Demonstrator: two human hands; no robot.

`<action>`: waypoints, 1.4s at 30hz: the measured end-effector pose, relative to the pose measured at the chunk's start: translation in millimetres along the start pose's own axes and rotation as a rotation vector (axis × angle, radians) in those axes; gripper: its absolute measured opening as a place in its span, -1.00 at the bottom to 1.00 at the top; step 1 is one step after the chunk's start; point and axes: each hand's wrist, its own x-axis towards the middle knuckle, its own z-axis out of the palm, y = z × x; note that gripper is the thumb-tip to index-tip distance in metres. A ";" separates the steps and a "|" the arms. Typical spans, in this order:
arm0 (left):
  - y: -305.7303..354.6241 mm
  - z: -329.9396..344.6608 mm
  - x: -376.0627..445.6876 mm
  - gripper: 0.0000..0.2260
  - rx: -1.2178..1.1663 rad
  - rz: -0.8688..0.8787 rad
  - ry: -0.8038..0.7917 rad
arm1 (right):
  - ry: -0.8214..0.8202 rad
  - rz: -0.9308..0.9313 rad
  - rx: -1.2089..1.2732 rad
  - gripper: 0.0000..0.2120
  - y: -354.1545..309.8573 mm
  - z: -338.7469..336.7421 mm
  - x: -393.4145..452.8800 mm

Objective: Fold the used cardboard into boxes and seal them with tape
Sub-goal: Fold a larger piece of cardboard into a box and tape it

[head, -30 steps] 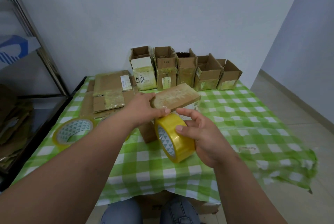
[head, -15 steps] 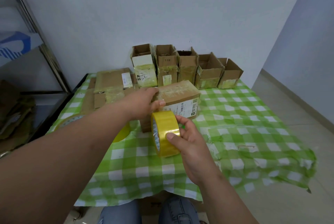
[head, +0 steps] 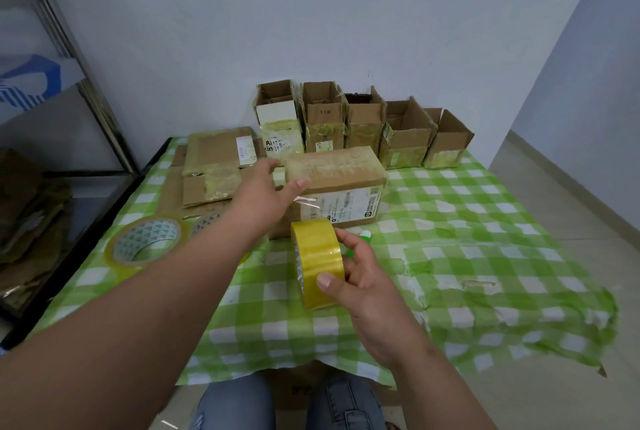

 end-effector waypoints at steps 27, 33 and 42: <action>-16.6 11.2 -61.9 -0.36 -0.783 -0.312 -0.185 | 0.249 0.165 -1.531 -0.76 -17.4 -56.2 41.5; -14.2 13.0 -65.1 -0.37 -0.812 -0.331 -0.191 | 0.294 -0.132 -1.161 -0.88 -49.2 -52.3 38.7; -16.7 13.0 -66.8 -0.88 -0.815 -0.302 -0.197 | 0.051 -0.248 -1.218 -0.69 -75.7 -25.8 55.2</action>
